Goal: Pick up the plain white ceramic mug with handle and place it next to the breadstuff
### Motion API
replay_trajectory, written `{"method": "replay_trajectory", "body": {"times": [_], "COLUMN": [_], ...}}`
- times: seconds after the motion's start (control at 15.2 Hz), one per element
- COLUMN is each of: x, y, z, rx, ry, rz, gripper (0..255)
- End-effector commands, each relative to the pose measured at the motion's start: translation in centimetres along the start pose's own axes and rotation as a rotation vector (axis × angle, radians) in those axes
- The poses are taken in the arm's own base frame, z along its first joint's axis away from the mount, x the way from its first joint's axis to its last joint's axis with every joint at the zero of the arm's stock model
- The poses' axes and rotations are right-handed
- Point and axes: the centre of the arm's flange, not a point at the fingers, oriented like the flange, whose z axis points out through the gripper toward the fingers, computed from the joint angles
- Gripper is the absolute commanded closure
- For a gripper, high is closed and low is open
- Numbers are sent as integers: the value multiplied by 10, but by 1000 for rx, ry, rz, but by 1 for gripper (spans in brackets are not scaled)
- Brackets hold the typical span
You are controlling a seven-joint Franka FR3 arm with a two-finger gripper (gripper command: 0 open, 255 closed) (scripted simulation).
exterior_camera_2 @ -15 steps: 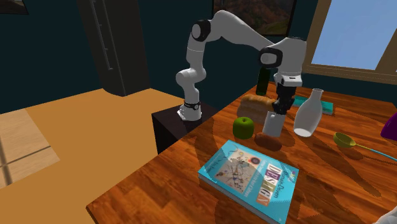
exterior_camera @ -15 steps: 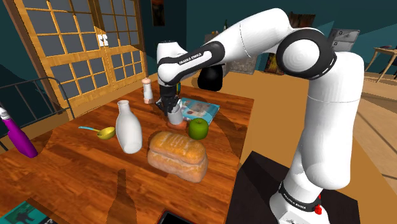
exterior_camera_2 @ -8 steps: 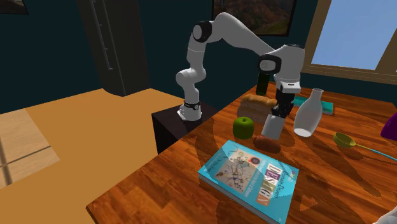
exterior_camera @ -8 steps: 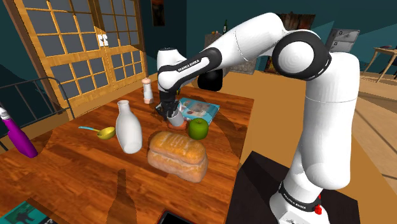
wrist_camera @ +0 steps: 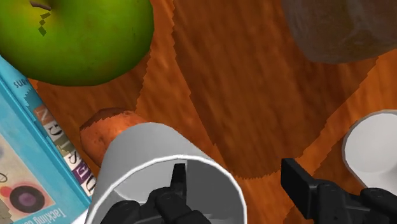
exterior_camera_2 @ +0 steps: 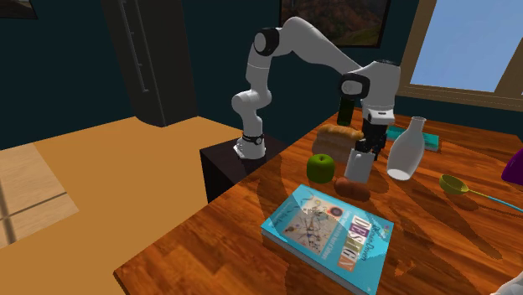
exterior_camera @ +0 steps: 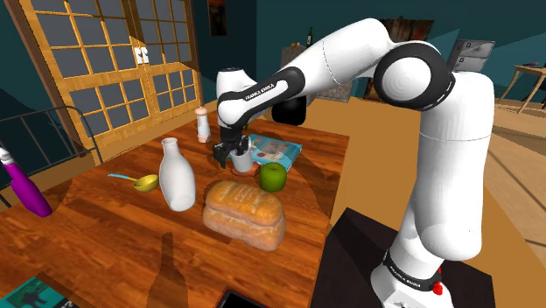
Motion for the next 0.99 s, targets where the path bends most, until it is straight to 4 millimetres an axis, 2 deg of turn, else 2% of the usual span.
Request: {"method": "replay_trajectory", "body": {"times": [0.0,0.2,0.46,0.92], "x": [0,-1,0,0], "y": [2,2,2,2], "z": [4,4,-46,-46], "rx": [-2,-2,-2,-2], "ry": [-7,-7,-7,-7], "rz": [2,2,2,2], "gripper": [0,0,0,0]}}
